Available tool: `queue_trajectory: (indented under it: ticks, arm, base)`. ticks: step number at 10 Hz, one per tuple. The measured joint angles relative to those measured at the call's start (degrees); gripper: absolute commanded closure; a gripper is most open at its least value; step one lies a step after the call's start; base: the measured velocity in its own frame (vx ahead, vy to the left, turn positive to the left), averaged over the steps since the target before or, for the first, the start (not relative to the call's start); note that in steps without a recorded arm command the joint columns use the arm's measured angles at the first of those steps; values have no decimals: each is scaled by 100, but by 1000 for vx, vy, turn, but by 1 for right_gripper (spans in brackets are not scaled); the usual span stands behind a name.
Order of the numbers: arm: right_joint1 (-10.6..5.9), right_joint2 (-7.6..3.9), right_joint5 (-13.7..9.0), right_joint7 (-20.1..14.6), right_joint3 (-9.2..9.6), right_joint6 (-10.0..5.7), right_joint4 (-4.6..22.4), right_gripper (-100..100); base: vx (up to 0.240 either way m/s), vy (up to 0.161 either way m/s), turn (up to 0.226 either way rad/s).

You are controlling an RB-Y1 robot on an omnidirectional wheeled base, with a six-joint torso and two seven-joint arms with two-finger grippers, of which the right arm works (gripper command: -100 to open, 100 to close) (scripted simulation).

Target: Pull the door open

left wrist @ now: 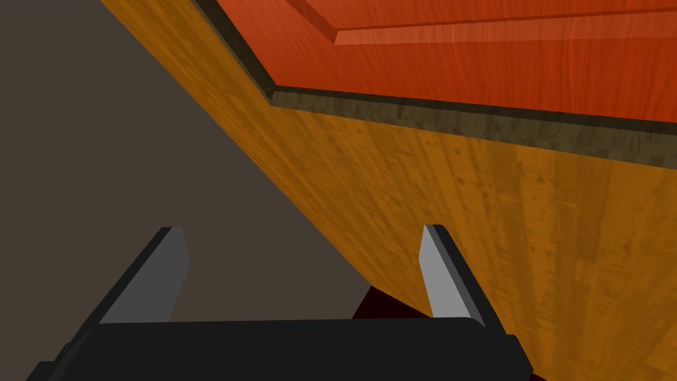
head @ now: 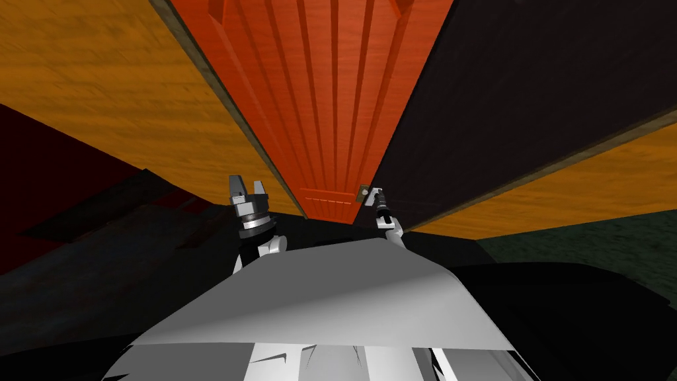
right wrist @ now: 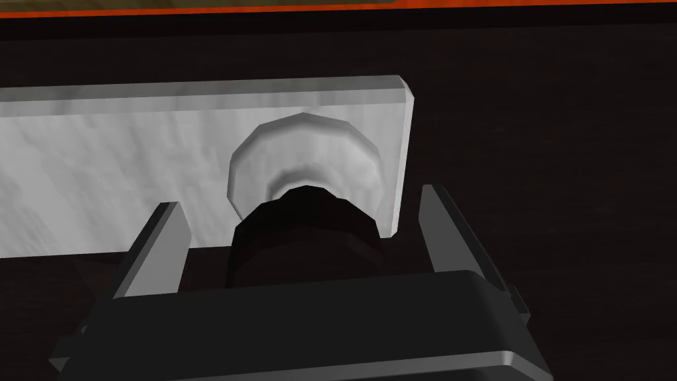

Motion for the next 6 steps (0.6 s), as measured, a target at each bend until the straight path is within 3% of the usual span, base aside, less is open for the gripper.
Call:
queue_trajectory:
  ticks: [5, 6]
  arm:
    - [4, 16, 7, 14, 15, -10, 17, 100]
    - [7, 17, 6, 14, 15, -10, 18, 100]
  base:
    - [-19, -5, 7]
    - [-90, -68, -98]
